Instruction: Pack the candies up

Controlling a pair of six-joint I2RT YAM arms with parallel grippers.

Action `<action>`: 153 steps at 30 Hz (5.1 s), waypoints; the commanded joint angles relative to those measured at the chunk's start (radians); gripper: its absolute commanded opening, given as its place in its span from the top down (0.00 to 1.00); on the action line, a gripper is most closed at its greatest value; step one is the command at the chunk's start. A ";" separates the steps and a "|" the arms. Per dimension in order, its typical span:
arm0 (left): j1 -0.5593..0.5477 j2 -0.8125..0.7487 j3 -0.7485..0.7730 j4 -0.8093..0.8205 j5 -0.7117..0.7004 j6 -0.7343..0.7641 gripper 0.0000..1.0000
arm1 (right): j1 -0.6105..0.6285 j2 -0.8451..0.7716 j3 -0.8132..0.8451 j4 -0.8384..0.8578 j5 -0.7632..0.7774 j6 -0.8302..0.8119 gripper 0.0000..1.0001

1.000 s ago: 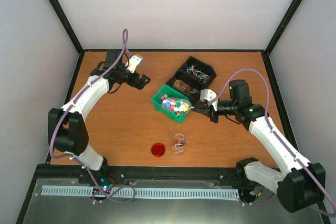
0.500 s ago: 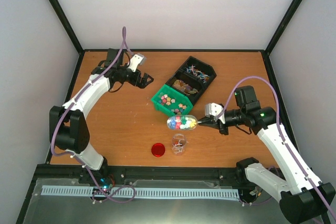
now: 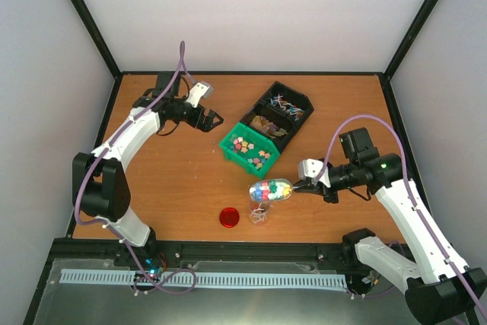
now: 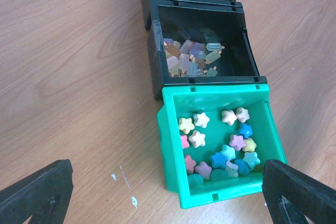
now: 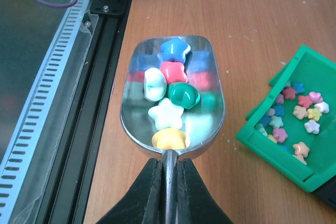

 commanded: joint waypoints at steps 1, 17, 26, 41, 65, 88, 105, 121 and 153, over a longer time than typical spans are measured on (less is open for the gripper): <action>0.005 0.007 0.030 -0.006 0.026 0.024 0.00 | -0.004 0.014 0.037 -0.085 0.038 -0.051 0.97; 0.005 0.026 0.004 0.028 0.041 0.006 0.00 | -0.002 0.072 0.099 -0.180 0.146 -0.071 0.97; 0.005 0.029 -0.015 0.054 0.029 -0.016 0.00 | 0.007 0.116 0.139 -0.218 0.178 -0.095 0.97; 0.005 0.040 -0.023 0.077 0.017 -0.044 0.00 | 0.055 0.161 0.179 -0.238 0.208 -0.084 0.97; 0.005 0.070 -0.015 0.086 0.016 -0.054 0.00 | 0.073 0.192 0.215 -0.252 0.236 -0.082 0.97; 0.005 0.115 0.013 0.086 0.015 -0.059 0.00 | 0.178 0.293 0.331 -0.303 0.340 -0.045 0.97; 0.005 0.116 0.014 0.057 0.008 -0.020 0.00 | 0.195 0.302 0.407 -0.293 0.385 0.028 0.97; -0.015 0.266 0.082 -0.021 0.034 0.015 0.09 | 0.170 0.653 0.559 0.083 0.525 0.523 0.97; -0.099 0.458 0.218 -0.070 0.025 0.122 0.30 | 0.170 1.010 0.462 0.314 0.604 0.658 0.97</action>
